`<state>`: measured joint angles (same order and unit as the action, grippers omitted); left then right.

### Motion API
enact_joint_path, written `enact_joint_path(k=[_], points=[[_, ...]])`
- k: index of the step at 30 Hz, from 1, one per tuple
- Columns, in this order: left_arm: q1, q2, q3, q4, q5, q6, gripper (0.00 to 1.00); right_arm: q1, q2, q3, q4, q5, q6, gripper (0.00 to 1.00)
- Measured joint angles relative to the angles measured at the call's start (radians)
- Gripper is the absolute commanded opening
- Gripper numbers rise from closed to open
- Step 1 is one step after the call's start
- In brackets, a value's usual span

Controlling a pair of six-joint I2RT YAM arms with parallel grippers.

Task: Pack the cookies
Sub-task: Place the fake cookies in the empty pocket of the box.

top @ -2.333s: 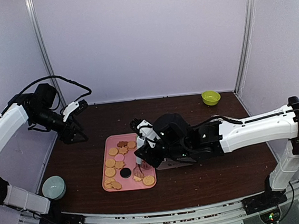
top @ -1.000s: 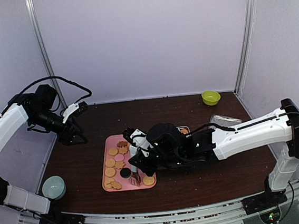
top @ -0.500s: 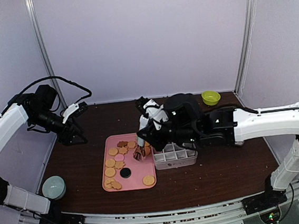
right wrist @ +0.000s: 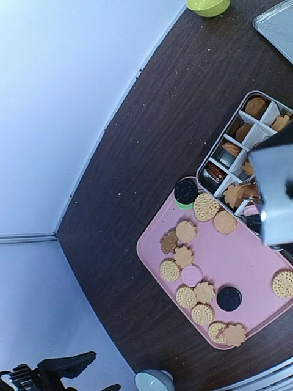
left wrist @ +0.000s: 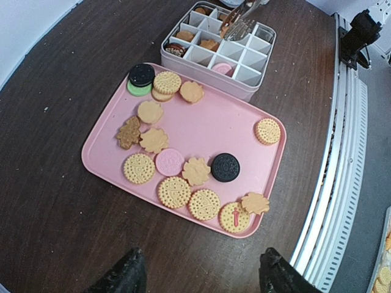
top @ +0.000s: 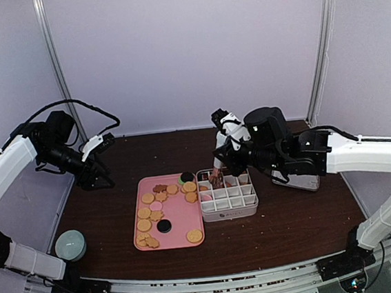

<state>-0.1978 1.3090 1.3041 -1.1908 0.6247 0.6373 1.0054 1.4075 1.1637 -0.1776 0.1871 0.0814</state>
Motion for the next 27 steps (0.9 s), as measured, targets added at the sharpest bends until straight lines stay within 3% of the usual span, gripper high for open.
enact_joint_path(k=[10, 27], points=[[0.000, 0.000, 0.000, 0.000, 0.000, 0.000, 0.69, 0.000, 0.048, -0.012, -0.014, 0.000, -0.007, 0.08], [0.001, -0.002, 0.000, 0.000, 0.000, 0.000, 0.70, 0.000, 0.074, -0.019, -0.030, 0.002, -0.009, 0.26]])
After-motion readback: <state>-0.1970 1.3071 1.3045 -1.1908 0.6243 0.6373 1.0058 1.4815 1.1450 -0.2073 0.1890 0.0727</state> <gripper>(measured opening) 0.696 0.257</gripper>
